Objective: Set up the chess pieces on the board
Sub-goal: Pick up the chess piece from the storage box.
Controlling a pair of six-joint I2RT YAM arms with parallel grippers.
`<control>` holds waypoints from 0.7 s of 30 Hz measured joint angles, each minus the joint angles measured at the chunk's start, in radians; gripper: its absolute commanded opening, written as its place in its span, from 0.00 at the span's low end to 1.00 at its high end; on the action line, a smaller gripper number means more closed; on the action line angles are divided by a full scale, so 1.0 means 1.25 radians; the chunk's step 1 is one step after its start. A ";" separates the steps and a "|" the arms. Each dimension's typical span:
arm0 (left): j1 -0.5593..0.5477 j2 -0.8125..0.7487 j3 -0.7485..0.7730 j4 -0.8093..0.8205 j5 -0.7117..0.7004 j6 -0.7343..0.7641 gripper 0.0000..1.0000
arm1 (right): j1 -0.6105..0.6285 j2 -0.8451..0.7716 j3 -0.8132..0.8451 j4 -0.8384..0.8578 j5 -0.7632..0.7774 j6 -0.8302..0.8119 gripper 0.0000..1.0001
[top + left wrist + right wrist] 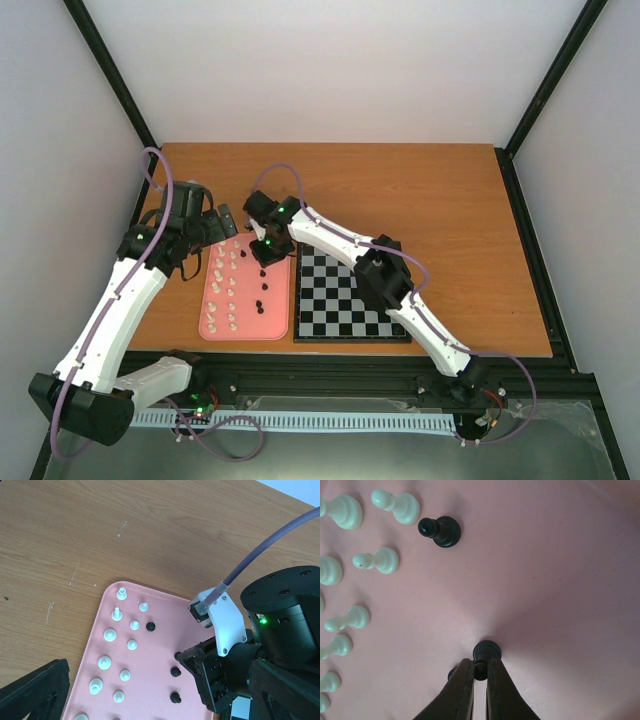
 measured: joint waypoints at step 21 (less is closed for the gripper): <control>0.000 0.000 0.000 0.000 -0.017 0.000 1.00 | -0.077 -0.374 -0.293 0.001 0.092 0.000 0.03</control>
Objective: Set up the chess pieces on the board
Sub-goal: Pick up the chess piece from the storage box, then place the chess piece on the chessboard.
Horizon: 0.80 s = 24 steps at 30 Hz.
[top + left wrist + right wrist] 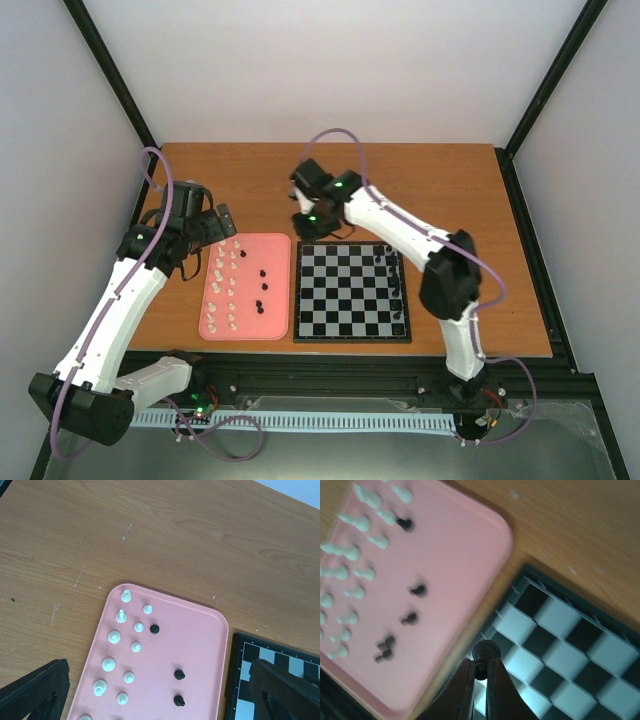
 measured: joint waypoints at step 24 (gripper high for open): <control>0.000 0.036 -0.002 0.017 0.007 0.000 1.00 | -0.245 -0.274 -0.599 0.086 0.034 -0.014 0.03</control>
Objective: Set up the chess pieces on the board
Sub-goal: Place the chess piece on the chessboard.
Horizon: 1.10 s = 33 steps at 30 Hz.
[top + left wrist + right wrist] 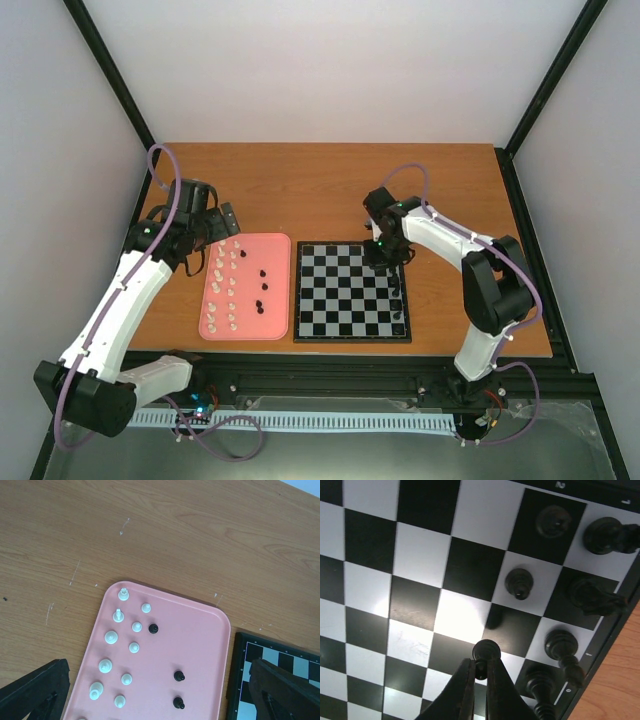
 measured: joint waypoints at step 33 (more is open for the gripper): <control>0.000 0.006 -0.002 0.002 0.000 0.000 1.00 | -0.043 0.028 -0.029 0.046 -0.017 -0.020 0.17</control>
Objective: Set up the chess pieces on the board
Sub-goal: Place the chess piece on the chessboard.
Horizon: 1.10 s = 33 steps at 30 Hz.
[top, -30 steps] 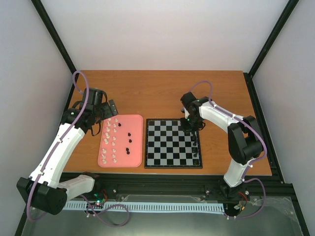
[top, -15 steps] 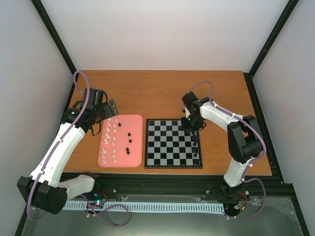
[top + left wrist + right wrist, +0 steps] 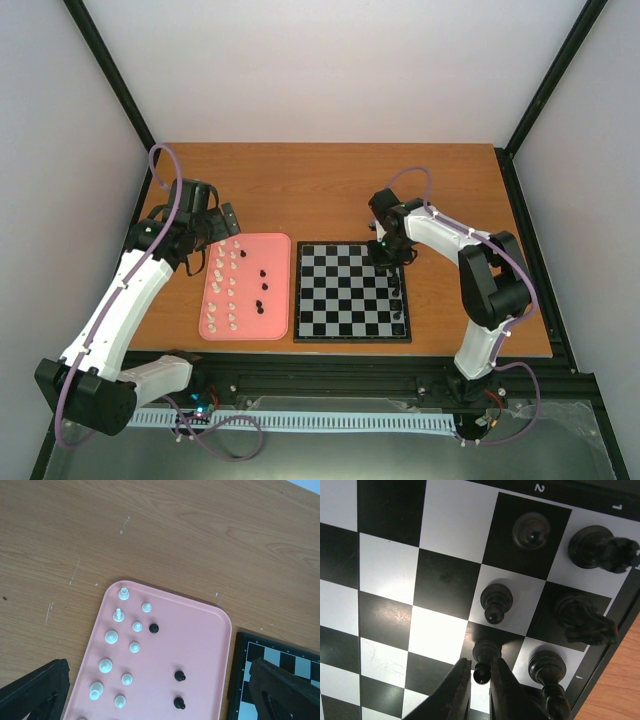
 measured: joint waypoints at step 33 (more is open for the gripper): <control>0.000 0.009 0.005 0.000 -0.002 0.000 1.00 | 0.284 0.240 0.490 -0.061 -0.057 0.017 0.61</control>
